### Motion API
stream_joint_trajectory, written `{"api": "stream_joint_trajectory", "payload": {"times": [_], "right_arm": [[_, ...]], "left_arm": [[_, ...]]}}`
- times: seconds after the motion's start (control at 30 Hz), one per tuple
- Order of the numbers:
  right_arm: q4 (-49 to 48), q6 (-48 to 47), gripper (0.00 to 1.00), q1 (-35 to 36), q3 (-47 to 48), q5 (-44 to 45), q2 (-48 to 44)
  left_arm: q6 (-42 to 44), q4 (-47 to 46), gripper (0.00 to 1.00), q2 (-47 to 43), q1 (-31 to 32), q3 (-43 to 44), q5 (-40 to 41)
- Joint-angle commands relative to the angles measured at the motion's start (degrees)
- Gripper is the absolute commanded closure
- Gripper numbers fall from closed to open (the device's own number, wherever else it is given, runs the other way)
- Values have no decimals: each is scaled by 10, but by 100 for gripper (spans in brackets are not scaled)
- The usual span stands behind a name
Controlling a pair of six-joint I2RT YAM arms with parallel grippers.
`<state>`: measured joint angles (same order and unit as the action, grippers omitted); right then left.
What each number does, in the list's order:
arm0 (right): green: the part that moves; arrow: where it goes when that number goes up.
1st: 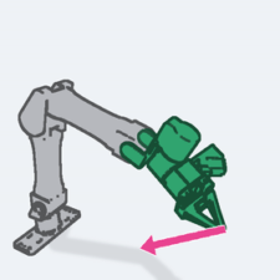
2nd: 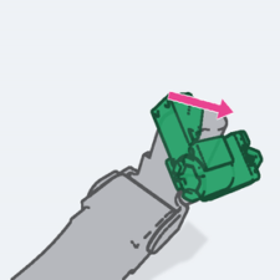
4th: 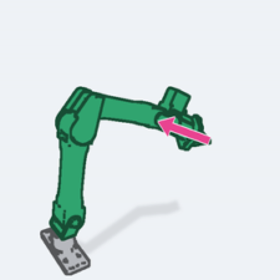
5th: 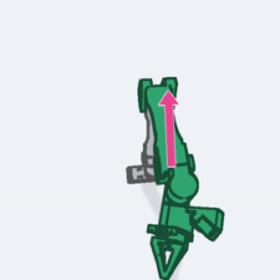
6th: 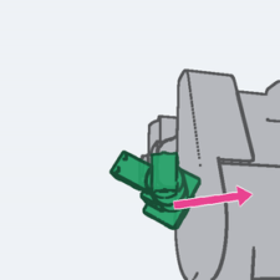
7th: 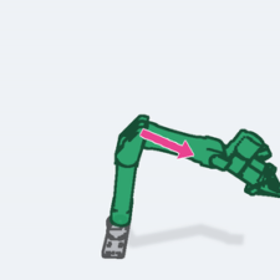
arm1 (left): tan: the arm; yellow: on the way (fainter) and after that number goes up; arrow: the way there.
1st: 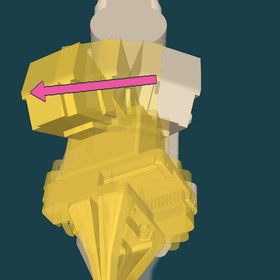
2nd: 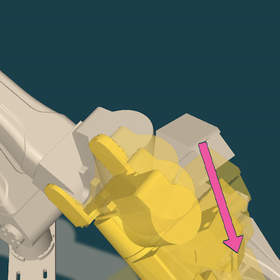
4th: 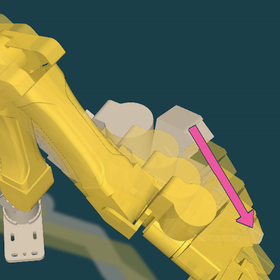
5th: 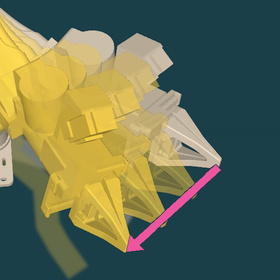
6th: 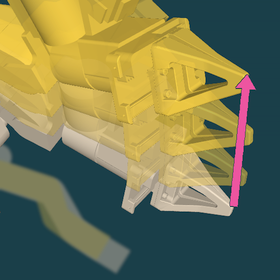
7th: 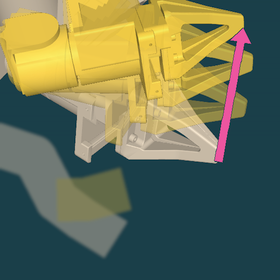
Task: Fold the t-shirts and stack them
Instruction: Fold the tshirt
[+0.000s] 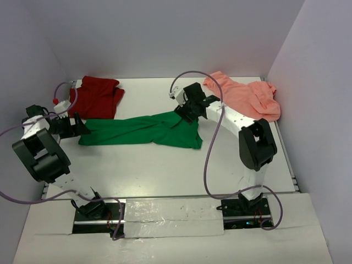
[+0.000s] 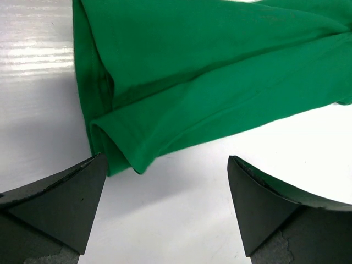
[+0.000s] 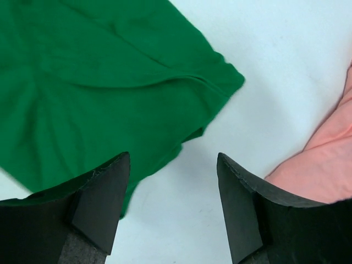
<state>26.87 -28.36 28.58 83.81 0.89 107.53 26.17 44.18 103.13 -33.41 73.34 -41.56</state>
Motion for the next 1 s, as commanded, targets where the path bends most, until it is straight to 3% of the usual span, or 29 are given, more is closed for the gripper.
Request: {"api": "stream_joint_trajectory", "payload": {"times": [0.0,0.2,0.33,0.37,0.4,0.47,0.73,0.83,0.97], "right_arm": [[14,13,28,38,-7,-4,-73],[62,44,31,90,-30,-18,-118],[106,74,46,94,-5,-69,-96],[112,75,52,96,-4,-69,-91],[110,76,76,97,-9,-69,-85],[101,82,100,97,-15,-63,-81],[75,84,100,95,-46,-58,-75],[43,96,100,90,-66,-55,-71],[42,142,100,66,-27,-61,6]], "left_arm": [[-14,-40,1,-71,6,-21,-3],[-8,-20,1,-157,7,-59,-34],[3,-1,1,-173,19,-78,-43],[19,14,1,-174,22,-79,-47],[21,15,1,-174,29,-81,-42],[33,19,1,-169,33,-88,-41],[17,-14,1,-132,41,-105,-39],[-21,-81,1,-132,42,-116,-40],[-98,-194,1,-154,55,-133,-27]]}}
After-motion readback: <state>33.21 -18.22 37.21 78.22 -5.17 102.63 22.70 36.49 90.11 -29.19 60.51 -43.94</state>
